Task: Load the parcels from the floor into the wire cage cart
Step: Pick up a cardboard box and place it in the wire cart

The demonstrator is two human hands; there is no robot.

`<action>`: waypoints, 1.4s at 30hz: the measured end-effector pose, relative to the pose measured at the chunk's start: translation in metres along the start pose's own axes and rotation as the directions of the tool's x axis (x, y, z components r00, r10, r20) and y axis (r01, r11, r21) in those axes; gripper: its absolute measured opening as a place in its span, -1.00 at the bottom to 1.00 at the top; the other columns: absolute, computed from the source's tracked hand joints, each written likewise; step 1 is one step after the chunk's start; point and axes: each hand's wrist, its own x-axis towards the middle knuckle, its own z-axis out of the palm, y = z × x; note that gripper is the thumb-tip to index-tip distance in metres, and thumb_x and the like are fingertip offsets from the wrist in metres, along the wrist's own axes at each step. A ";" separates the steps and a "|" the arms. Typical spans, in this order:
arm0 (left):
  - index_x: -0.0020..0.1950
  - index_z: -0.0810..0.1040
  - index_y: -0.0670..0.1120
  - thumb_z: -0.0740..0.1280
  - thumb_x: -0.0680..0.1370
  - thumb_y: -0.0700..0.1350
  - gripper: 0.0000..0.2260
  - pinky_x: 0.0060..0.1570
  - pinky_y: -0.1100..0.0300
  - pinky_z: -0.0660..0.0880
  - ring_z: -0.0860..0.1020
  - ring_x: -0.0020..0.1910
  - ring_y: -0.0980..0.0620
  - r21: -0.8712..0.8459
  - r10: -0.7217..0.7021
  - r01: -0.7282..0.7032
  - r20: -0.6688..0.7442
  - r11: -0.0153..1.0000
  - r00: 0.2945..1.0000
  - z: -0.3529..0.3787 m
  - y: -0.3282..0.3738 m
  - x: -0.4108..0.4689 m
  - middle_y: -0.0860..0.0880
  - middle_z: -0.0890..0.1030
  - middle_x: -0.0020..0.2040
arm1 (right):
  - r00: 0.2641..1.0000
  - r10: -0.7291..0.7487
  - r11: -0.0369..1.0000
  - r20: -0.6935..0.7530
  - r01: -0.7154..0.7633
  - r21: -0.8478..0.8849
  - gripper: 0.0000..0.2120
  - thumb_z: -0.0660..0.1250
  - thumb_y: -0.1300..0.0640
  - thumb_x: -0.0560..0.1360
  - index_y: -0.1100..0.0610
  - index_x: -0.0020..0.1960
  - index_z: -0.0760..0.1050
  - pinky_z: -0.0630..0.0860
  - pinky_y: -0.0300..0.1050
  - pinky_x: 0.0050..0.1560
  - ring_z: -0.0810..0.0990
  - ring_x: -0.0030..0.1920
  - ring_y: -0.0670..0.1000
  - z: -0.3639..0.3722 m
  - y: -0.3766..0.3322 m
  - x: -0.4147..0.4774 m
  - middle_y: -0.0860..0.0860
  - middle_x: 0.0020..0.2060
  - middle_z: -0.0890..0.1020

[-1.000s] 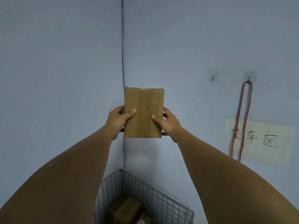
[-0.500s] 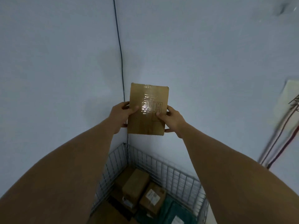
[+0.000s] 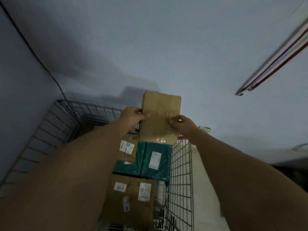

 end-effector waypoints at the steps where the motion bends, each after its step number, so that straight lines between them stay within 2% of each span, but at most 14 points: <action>1: 0.26 0.61 -0.15 0.56 0.49 -0.04 -0.61 -0.03 -0.09 0.67 0.68 0.06 -0.11 -0.032 -0.046 0.047 0.027 0.998 0.999 0.009 -0.022 0.012 -0.08 0.70 0.14 | 0.999 0.032 0.999 -0.014 -0.031 0.009 -0.57 0.40 -0.07 0.58 0.02 0.39 0.46 0.64 0.22 0.13 0.60 0.21 0.18 0.010 0.019 0.011 0.08 0.26 0.58; 4: 0.22 0.61 -0.09 0.51 0.55 -0.09 -0.73 0.12 -0.15 0.62 0.67 0.08 -0.13 -0.040 -0.119 0.121 0.037 0.992 0.992 0.029 -0.090 0.048 -0.09 0.69 0.15 | 0.995 0.088 0.996 -0.036 -0.087 0.038 -0.56 0.44 0.02 0.57 0.07 0.39 0.44 0.63 0.23 0.15 0.64 0.15 0.16 0.045 0.071 0.043 0.08 0.22 0.60; 11: 0.36 0.58 -0.05 0.51 0.53 -0.15 -0.60 0.24 -0.14 0.57 0.63 0.17 -0.09 -0.019 -0.200 0.199 -0.099 0.980 0.975 0.069 -0.251 0.134 -0.05 0.65 0.23 | 0.968 0.249 0.967 0.003 -0.249 0.049 -0.46 0.44 0.20 0.51 0.07 0.44 0.38 0.65 0.06 0.06 0.62 0.06 0.09 0.132 0.191 0.124 0.00 0.08 0.60; 15: 0.27 0.63 -0.01 0.44 0.56 -0.17 -0.72 0.08 -0.03 0.62 0.65 0.06 -0.08 0.155 -0.130 0.147 -0.114 0.977 0.985 0.085 -0.337 0.176 0.00 0.68 0.09 | 0.952 0.286 0.954 0.113 -0.294 0.064 -0.29 0.48 0.04 0.49 -0.04 0.57 0.27 0.66 0.14 0.10 0.63 0.10 0.06 0.171 0.250 0.176 0.02 0.26 0.60; 18: 0.40 0.53 -0.04 0.38 0.60 -0.17 -0.64 -0.05 0.11 0.52 0.62 0.09 -0.12 0.303 -0.022 0.062 -0.135 0.951 0.991 0.094 -0.373 0.197 -0.05 0.64 0.11 | 0.939 0.294 0.949 0.177 -0.309 0.065 -0.11 0.50 -0.18 0.40 -0.16 0.61 0.15 0.62 0.24 0.19 0.58 0.24 0.14 0.197 0.283 0.208 0.01 0.43 0.49; 20: 0.53 0.38 -0.03 0.35 0.61 -0.19 -0.51 -0.01 0.09 0.51 0.59 0.08 -0.09 0.426 0.084 -0.021 -0.130 0.904 0.988 0.102 -0.387 0.209 -0.03 0.58 0.12 | 0.946 0.280 0.952 0.162 -0.295 0.082 -0.02 0.49 -0.27 0.28 -0.24 0.60 0.12 0.64 0.24 0.16 0.61 0.21 0.14 0.208 0.294 0.223 -0.05 0.40 0.50; 22: 0.63 0.20 -0.03 0.34 0.60 -0.22 -0.38 0.04 0.08 0.51 0.55 0.11 -0.06 0.531 0.158 -0.086 -0.091 0.843 0.983 0.107 -0.397 0.217 -0.05 0.52 0.20 | 0.953 0.276 0.954 0.125 -0.287 0.083 -0.06 0.49 -0.22 0.35 -0.29 0.60 0.09 0.63 0.23 0.18 0.61 0.20 0.13 0.219 0.301 0.235 -0.09 0.34 0.51; 24: 0.67 0.09 -0.07 0.31 0.62 -0.22 -0.34 0.18 0.07 0.50 0.49 0.30 -0.14 0.641 0.175 -0.103 -0.050 0.761 0.983 0.108 -0.407 0.221 -0.16 0.39 0.45 | 0.959 0.270 0.957 0.082 -0.277 0.086 -0.17 0.47 -0.14 0.44 -0.32 0.59 0.11 0.64 0.22 0.18 0.62 0.17 0.10 0.229 0.306 0.244 -0.08 0.30 0.55; 26: 0.68 0.03 -0.10 0.29 0.64 -0.22 -0.33 0.39 0.03 0.43 0.29 0.52 -0.17 0.739 0.177 -0.100 -0.026 0.666 0.984 0.109 -0.411 0.219 -0.17 0.08 0.65 | 0.967 0.251 0.962 0.047 -0.254 0.101 -0.25 0.44 -0.03 0.48 -0.32 0.56 0.18 0.67 0.08 0.08 0.63 0.08 0.01 0.235 0.312 0.248 -0.11 0.23 0.60; 28: 0.68 0.04 -0.14 0.29 0.64 -0.24 -0.33 0.40 0.01 0.45 0.20 0.58 -0.15 0.818 0.218 -0.129 0.005 0.560 0.976 0.113 -0.413 0.219 -0.11 -0.04 0.68 | 0.969 0.245 0.962 0.032 -0.247 0.114 -0.27 0.39 0.12 0.51 -0.30 0.57 0.22 0.60 -0.15 -0.14 0.62 -0.03 -0.08 0.236 0.317 0.249 -0.14 0.15 0.61; 30: 0.67 0.02 -0.17 0.29 0.64 -0.22 -0.33 0.30 -0.01 0.53 0.25 0.57 -0.14 0.839 0.183 -0.124 0.030 0.530 0.983 0.115 -0.410 0.215 -0.08 -0.06 0.69 | 0.971 0.238 0.965 0.030 -0.240 0.107 -0.26 0.36 0.16 0.52 -0.29 0.59 0.21 0.53 -0.21 -0.22 0.62 -0.05 -0.09 0.235 0.319 0.247 -0.15 0.11 0.62; 35: 0.61 0.20 -0.25 0.37 0.61 -0.17 -0.37 0.37 -0.03 0.46 0.29 0.55 -0.17 0.913 0.165 -0.113 0.051 0.393 0.985 0.110 -0.408 0.204 -0.19 0.17 0.63 | 0.972 0.230 0.973 0.045 -0.231 0.018 -0.30 0.31 0.16 0.57 -0.21 0.62 0.19 0.46 -0.15 -0.01 0.59 0.10 0.06 0.236 0.315 0.241 0.03 0.27 0.60; 39: 0.66 -0.01 -0.23 0.28 0.65 -0.20 -0.33 0.54 -0.10 0.25 -0.02 0.66 -0.13 0.926 0.067 -0.104 0.085 0.362 0.994 0.111 -0.408 0.203 -0.18 -0.06 0.68 | 0.970 0.230 0.972 0.073 -0.226 -0.065 -0.28 0.26 0.21 0.57 -0.12 0.65 0.11 0.51 -0.15 -0.09 0.58 0.08 0.08 0.236 0.310 0.240 0.07 0.28 0.58; 42: 0.67 -0.08 -0.23 0.24 0.67 -0.15 -0.32 0.60 -0.08 0.12 -0.06 0.66 -0.12 0.940 0.042 -0.107 0.099 0.325 0.994 0.111 -0.404 0.198 -0.18 -0.09 0.68 | 0.969 0.230 0.961 0.093 -0.211 -0.179 -0.36 0.26 0.15 0.59 -0.01 0.63 0.15 0.55 -0.04 0.07 0.59 0.14 0.15 0.237 0.305 0.231 0.12 0.30 0.58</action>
